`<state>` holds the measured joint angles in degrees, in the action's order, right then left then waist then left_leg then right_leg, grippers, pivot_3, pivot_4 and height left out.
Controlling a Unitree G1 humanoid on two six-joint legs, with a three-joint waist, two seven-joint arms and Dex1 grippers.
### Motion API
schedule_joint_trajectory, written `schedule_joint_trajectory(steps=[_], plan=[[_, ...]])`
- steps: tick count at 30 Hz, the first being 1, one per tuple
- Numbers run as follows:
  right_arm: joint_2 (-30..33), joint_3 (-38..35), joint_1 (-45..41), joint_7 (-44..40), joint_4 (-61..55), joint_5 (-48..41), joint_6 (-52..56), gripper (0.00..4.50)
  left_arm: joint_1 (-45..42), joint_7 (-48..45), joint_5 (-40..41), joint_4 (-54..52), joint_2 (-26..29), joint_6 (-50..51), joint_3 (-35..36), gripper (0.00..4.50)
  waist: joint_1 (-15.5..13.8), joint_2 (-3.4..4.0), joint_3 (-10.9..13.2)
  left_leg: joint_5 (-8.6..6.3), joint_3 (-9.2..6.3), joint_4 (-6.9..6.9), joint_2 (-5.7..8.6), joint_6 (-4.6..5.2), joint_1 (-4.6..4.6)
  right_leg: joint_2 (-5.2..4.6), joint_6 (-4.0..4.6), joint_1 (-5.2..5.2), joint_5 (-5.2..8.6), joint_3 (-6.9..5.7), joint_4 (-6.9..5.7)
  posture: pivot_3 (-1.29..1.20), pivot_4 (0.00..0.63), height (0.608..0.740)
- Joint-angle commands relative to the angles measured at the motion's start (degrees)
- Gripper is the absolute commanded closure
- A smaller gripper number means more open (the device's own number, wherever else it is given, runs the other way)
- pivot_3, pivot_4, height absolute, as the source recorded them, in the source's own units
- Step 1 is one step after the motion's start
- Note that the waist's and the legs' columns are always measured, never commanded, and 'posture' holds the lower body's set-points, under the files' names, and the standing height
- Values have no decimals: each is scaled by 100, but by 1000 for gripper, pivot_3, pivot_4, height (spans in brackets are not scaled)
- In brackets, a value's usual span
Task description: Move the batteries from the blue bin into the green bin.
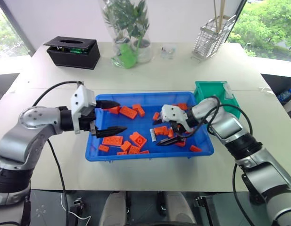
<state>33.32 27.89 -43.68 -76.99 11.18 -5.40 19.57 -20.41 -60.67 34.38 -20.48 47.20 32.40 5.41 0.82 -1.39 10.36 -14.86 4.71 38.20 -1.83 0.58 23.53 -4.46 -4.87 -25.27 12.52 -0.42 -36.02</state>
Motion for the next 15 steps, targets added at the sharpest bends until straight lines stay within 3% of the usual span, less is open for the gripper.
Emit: schedule_joint_trajectory(steps=[1, 4, 7, 15], plan=[[-124, 95, -51, -61, 302, 214, -305, 80, -6, 69, 62, -202, 82, -1, 161, 0, -3, 0, 0, 0, 0, 0, 0, 0, 0, 0, 1, 0, 0, 0, -1, 0, 150, 736], [-187, 35, -31, -106, 419, 212, -339, 890, -23, 91, 73, -218, 78, -2, 160, 0, -3, 0, 0, 0, 0, 0, 0, 0, -2, 0, 0, 3, 0, 0, 0, 0, 150, 736], [-161, -148, -48, -85, 260, 139, -262, 2299, -63, 83, 78, -183, 75, -22, 133, 0, -1, 0, 0, 0, -1, 0, 0, 0, -4, -1, 1, 5, 0, 0, -1, 0, 150, 736], [436, -1911, -772, 290, -578, -981, 1480, 2283, -287, -29, -4, 48, -42, -119, -106, 0, -26, 4, 5, 1, 0, 1, 0, -2, 0, -5, -3, -1, -3, 0, -2, 0, 150, 736]])
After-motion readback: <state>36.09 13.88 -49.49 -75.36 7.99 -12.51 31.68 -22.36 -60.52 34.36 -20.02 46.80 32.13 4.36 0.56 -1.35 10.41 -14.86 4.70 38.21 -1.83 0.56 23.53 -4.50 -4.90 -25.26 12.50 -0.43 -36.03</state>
